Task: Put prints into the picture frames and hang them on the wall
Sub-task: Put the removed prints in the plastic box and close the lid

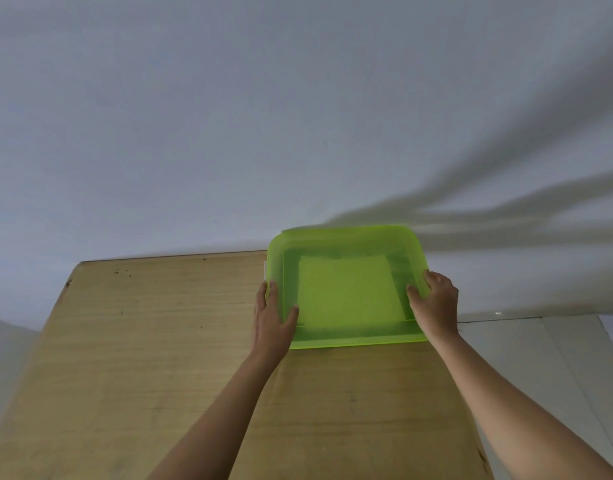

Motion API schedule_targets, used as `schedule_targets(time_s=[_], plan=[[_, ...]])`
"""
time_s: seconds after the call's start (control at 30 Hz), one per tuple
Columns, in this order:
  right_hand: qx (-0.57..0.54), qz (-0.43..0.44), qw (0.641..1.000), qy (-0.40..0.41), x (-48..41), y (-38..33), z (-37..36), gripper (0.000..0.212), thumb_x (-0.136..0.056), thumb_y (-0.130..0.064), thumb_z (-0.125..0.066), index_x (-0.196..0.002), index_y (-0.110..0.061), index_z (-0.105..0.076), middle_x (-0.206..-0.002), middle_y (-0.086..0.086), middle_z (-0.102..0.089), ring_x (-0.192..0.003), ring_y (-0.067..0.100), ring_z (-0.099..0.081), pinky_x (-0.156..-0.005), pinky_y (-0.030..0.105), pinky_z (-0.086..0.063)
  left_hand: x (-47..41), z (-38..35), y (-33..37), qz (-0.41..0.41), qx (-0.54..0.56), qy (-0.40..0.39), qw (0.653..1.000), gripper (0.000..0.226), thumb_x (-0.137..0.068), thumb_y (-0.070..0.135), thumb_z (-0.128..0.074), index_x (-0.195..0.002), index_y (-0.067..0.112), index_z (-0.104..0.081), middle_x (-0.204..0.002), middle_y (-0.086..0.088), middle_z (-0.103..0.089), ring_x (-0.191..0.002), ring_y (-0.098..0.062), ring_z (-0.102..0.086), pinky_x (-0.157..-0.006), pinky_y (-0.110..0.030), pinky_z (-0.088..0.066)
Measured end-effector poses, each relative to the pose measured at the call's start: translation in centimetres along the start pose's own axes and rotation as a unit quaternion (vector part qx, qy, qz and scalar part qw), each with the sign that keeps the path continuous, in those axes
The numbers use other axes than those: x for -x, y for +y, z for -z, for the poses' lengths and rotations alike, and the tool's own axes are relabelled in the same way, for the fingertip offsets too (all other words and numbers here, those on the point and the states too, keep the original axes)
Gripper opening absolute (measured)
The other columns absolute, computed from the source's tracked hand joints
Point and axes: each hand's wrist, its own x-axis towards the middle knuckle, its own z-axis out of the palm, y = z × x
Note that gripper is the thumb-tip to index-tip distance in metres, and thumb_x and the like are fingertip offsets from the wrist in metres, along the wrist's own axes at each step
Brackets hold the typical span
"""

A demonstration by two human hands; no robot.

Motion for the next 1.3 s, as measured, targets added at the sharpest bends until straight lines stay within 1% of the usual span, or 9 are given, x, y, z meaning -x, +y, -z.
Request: schedule_targets(time_s=[0.2,0.4,0.53,0.67,0.73,0.87,1.0,1.23,1.3], plan=[[0.0,0.006,1.0,-0.004,-0.3,0.4,0.4,0.049,-0.085,-0.017,-0.064,-0.127,0.004,-0.05,-0.128,0.025,-0.049,-0.123,0.039,-0.039,-0.103,0.04,-0.031,-0.1,0.0,-0.1,-0.002,-0.008,0.006,1.0,0.067,-0.091,0.024,-0.054,-0.146,0.006,-0.019,-0.154,-0.01,-0.013,-0.142,-0.022,-0.014,-0.114,-0.031,-0.017],[-0.002,0.016,1.0,0.0,0.2,1.0,0.9,0.049,-0.085,-0.018,-0.064,-0.127,0.002,-0.05,-0.128,0.021,-0.05,-0.123,0.036,-0.039,-0.102,0.037,-0.032,0.8,-0.3,-0.5,-0.01,-0.016,0.019,1.0,0.067,-0.089,0.024,-0.058,-0.144,0.005,-0.025,-0.151,-0.011,-0.019,-0.14,-0.024,-0.02,-0.113,-0.034,-0.024],[-0.009,0.028,1.0,-0.003,0.2,0.9,0.9,0.049,-0.087,-0.018,-0.061,-0.13,0.002,-0.047,-0.128,0.02,-0.048,-0.123,0.033,-0.041,-0.102,0.035,-0.032,0.8,-0.5,-0.6,-0.007,-0.014,0.024,1.0,0.068,-0.09,0.025,-0.057,-0.145,0.006,-0.023,-0.152,-0.011,-0.018,-0.141,-0.024,-0.019,-0.113,-0.034,-0.022],[-0.027,0.033,0.999,-0.011,0.1,1.0,0.8,0.051,-0.089,-0.018,-0.059,-0.133,0.002,-0.044,-0.129,0.019,-0.045,-0.121,0.029,-0.045,-0.099,0.025,-0.031,0.4,-0.7,-0.6,-0.001,-0.01,0.018,1.0,0.068,-0.091,0.025,-0.056,-0.146,0.008,-0.02,-0.154,-0.013,-0.011,-0.143,-0.024,-0.012,-0.115,-0.032,-0.015],[-0.026,0.036,0.999,-0.017,-0.2,1.3,0.7,0.052,-0.089,-0.021,-0.059,-0.133,0.0,-0.043,-0.129,0.018,-0.045,-0.122,0.03,-0.044,-0.101,0.03,-0.033,0.2,-0.7,-0.5,0.009,0.006,0.018,1.0,0.069,-0.091,0.024,-0.056,-0.146,0.009,-0.018,-0.155,-0.013,-0.009,-0.144,-0.023,-0.01,-0.115,-0.031,-0.013],[-0.018,0.025,0.999,-0.023,-0.7,1.7,0.7,0.055,-0.088,-0.028,-0.06,-0.134,-0.003,-0.043,-0.13,0.017,-0.046,-0.122,0.032,-0.042,-0.102,0.039,-0.035,0.0,-0.8,-0.5,0.013,0.018,0.028,0.999,0.069,-0.09,0.025,-0.057,-0.146,0.008,-0.019,-0.154,-0.012,-0.014,-0.143,-0.022,-0.012,-0.115,-0.031,-0.014],[-0.038,0.012,0.999,-0.026,-1.0,1.7,0.9,0.057,-0.085,-0.028,-0.064,-0.133,-0.004,-0.045,-0.129,0.015,-0.048,-0.121,0.03,-0.044,-0.102,0.04,-0.037,0.1,-0.8,-0.4,0.022,0.034,0.04,0.998,0.071,-0.089,0.026,-0.059,-0.146,0.007,-0.02,-0.153,-0.009,-0.018,-0.142,-0.021,-0.017,-0.115,-0.032,-0.017],[-0.07,0.001,0.997,-0.014,-0.6,1.9,1.1,0.057,-0.081,-0.027,-0.069,-0.13,-0.006,-0.049,-0.124,0.013,-0.05,-0.116,0.027,-0.048,-0.099,0.04,-0.04,0.7,-0.5,-0.8,0.027,0.037,0.062,0.997,0.074,-0.086,0.03,-0.063,-0.144,0.004,-0.025,-0.148,-0.009,-0.027,-0.137,-0.022,-0.028,-0.109,-0.028,-0.023],[-0.078,0.003,0.997,-0.008,-0.5,1.9,1.1,0.056,-0.08,-0.027,-0.07,-0.128,-0.006,-0.051,-0.123,0.013,-0.051,-0.114,0.027,-0.05,-0.097,0.04,-0.042,0.8,-0.4,-0.9,0.029,0.046,0.062,0.997,0.076,-0.085,0.032,-0.064,-0.144,0.005,-0.025,-0.147,-0.009,-0.029,-0.135,-0.022,-0.029,-0.109,-0.03,-0.026]])
